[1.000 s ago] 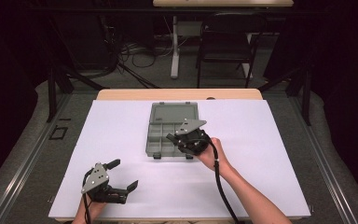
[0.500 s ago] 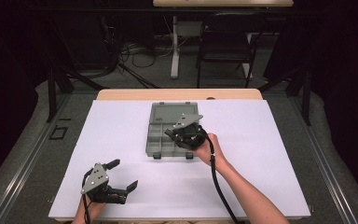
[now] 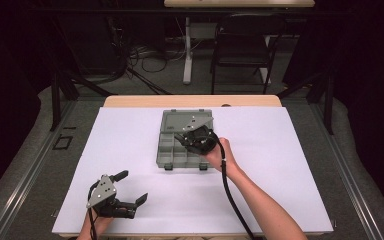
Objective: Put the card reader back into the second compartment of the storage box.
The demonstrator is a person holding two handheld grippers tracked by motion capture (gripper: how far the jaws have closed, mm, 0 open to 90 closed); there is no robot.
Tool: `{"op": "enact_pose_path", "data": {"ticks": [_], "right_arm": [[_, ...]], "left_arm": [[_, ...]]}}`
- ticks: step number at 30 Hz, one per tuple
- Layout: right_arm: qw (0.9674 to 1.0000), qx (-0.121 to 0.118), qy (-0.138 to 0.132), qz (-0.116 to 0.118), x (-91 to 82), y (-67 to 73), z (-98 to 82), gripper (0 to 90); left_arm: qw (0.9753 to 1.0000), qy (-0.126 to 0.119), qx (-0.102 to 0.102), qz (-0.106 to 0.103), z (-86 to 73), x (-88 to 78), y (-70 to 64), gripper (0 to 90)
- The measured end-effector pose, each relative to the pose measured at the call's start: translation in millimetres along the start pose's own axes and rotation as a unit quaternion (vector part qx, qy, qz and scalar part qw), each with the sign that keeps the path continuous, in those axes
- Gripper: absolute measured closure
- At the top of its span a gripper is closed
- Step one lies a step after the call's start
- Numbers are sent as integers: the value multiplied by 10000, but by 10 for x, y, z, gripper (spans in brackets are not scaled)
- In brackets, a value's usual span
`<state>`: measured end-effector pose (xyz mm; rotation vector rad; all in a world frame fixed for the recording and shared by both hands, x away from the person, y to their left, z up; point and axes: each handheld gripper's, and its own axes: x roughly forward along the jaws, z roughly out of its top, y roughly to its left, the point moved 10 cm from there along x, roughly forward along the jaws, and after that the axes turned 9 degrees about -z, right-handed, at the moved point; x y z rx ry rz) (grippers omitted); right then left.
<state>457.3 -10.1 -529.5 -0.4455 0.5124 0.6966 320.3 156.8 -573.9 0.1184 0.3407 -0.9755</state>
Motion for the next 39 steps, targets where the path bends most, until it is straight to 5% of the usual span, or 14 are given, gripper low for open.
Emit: {"op": "enact_pose_path", "data": {"ticks": [20,39], "right_arm": [[9989,325,316,-132,239,-60,-25,736],[9946,716,586,-465,411,-121,-28,736]], "left_arm": [[10000,47,27,-5,-5,2,-12,3],[10000,49,35,-19,-6,-2,-13,3]]}}
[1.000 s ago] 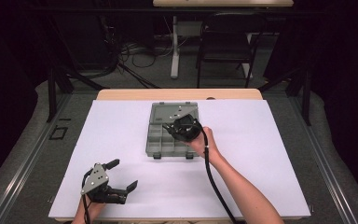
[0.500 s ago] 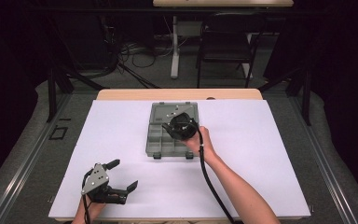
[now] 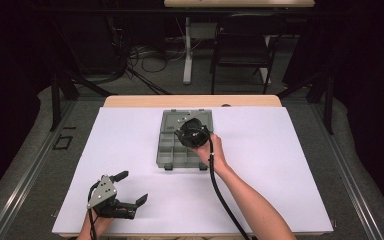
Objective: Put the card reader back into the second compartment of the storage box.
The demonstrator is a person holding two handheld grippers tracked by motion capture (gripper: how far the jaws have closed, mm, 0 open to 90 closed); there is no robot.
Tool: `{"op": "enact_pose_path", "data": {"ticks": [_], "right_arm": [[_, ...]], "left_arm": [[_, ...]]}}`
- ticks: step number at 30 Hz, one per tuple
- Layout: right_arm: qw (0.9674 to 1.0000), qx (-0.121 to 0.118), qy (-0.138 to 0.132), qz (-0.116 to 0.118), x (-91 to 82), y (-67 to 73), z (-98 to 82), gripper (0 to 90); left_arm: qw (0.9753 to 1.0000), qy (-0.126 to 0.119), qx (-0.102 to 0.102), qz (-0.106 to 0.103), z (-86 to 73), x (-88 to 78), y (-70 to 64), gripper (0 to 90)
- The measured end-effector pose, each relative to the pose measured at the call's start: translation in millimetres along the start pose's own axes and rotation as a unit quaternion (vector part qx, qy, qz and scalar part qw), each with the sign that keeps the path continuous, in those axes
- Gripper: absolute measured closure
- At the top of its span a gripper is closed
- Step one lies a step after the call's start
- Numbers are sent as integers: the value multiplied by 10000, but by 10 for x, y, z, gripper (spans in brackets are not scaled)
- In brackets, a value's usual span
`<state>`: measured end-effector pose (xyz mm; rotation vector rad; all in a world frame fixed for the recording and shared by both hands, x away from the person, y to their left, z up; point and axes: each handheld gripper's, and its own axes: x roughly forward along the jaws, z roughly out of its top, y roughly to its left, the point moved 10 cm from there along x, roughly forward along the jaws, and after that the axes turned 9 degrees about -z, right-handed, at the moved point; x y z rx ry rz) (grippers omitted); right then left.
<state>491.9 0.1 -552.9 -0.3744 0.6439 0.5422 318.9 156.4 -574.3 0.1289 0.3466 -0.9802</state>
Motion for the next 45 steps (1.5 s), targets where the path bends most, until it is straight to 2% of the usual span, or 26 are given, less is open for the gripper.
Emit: {"op": "enact_pose_path", "data": {"ticks": [6,9,15,21,22,27,34,38,43,45], "right_arm": [[9998,191,77,-61,76,12,8,736],[9998,147,130,-83,105,21,-3,736],[9994,276,194,-102,166,29,-19,736],[9982,535,248,-126,207,8,-22,735],[9983,495,271,-133,215,-1,-28,735],[9973,643,317,-140,270,-1,-53,734],[9968,682,407,-116,331,33,-72,727],[9972,646,383,43,301,45,-70,561],[9968,643,314,369,169,54,-59,322],[9970,561,271,468,114,53,-63,260]], "left_arm": [[10000,-1,-3,-2,-1,-1,1,4],[10000,53,-22,7,-14,6,4,4],[10000,40,-26,-11,-12,13,-1,4],[10000,55,-34,-1,-14,12,3,4],[10000,51,-37,-3,-13,12,3,4],[10000,37,-35,-11,-9,9,1,4],[10000,31,-31,-31,-9,6,4,4],[10000,23,-35,4,-10,-6,11,4],[10000,37,-54,19,-19,-10,17,4],[10000,31,-54,26,-18,-16,18,4]]}}
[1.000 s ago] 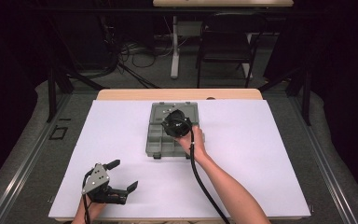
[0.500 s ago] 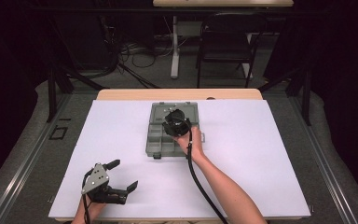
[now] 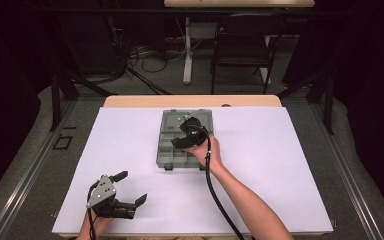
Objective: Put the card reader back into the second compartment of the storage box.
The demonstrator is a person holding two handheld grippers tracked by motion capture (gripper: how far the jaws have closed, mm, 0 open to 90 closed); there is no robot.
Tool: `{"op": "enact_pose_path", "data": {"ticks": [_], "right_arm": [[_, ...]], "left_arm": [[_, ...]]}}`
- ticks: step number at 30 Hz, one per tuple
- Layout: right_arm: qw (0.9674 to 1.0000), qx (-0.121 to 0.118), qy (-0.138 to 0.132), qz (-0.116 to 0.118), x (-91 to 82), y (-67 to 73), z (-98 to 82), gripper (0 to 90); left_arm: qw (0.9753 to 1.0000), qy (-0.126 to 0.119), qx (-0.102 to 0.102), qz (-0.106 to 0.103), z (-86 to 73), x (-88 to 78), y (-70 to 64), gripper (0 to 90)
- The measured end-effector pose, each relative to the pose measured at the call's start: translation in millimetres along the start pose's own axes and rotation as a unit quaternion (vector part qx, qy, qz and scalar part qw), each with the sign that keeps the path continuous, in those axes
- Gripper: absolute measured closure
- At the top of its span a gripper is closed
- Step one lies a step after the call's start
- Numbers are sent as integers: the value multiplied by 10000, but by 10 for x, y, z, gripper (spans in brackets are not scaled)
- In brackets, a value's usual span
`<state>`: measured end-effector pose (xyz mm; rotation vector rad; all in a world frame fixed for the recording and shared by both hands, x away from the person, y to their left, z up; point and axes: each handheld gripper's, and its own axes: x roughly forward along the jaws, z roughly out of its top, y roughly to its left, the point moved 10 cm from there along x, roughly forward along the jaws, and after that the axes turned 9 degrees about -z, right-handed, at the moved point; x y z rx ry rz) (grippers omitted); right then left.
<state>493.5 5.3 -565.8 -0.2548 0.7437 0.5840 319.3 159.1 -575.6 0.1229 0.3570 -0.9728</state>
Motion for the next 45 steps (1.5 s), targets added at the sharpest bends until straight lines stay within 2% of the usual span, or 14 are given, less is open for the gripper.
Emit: {"op": "enact_pose_path", "data": {"ticks": [5,11,20,36,45], "right_arm": [[9998,-74,-12,201,-165,7,-55,159],[9986,-239,-45,465,-378,-6,-139,110],[9975,-351,-98,600,-670,-37,-268,57],[9959,-678,-104,589,-988,-24,-557,39],[9963,-667,-174,516,-1125,-111,-703,19]], "left_arm": [[10000,6,-9,13,-1,4,-3,4],[10000,33,1,-17,-6,17,-7,4],[10000,62,10,-7,-11,30,-6,4],[10000,63,-3,-9,-12,25,6,4],[10000,64,-3,5,-13,23,9,4]]}}
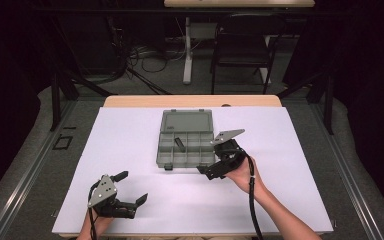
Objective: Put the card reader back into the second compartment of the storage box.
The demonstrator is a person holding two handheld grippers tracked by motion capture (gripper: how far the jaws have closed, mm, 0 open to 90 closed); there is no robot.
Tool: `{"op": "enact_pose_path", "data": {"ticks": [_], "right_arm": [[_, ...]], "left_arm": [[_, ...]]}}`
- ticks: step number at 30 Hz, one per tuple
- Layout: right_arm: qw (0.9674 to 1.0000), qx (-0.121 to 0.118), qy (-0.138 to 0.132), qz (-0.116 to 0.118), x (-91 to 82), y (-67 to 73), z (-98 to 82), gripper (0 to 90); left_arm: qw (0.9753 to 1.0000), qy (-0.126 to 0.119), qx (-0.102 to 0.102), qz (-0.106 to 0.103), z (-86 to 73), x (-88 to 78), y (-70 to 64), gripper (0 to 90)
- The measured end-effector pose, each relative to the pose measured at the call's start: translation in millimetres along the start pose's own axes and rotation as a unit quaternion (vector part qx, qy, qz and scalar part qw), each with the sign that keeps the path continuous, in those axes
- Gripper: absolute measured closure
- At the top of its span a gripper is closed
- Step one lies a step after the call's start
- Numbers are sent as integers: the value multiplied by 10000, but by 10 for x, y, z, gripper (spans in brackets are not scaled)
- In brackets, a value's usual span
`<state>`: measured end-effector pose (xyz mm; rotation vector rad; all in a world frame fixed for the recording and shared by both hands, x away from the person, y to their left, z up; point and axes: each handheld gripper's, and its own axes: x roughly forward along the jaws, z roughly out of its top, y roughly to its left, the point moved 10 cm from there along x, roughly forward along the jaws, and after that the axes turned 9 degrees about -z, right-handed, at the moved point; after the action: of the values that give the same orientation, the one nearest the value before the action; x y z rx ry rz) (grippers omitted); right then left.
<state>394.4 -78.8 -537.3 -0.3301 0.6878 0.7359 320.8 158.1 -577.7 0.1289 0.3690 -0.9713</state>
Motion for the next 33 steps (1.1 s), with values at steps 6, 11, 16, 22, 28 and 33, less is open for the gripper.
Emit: {"op": "enact_pose_path", "data": {"ticks": [6,11,16,22,28,33], "right_arm": [[10000,44,-41,-32,-90,-36,-118,9],[10000,43,-33,-83,-150,-60,-233,8],[10000,71,10,-33,-210,-64,-351,9],[10000,32,51,-79,-268,-61,-474,10],[9999,11,52,-142,-329,-86,-574,10],[9998,27,41,-215,-383,-109,-686,10]], "left_arm": [[10000,10,4,-3,-2,0,-1,4],[10000,5,-2,0,-2,3,-2,4],[10000,1,-14,7,-4,8,1,5],[10000,-3,-16,17,-3,7,6,4],[10000,0,-11,22,-4,3,10,4],[10000,3,-9,25,-5,2,10,4]]}}
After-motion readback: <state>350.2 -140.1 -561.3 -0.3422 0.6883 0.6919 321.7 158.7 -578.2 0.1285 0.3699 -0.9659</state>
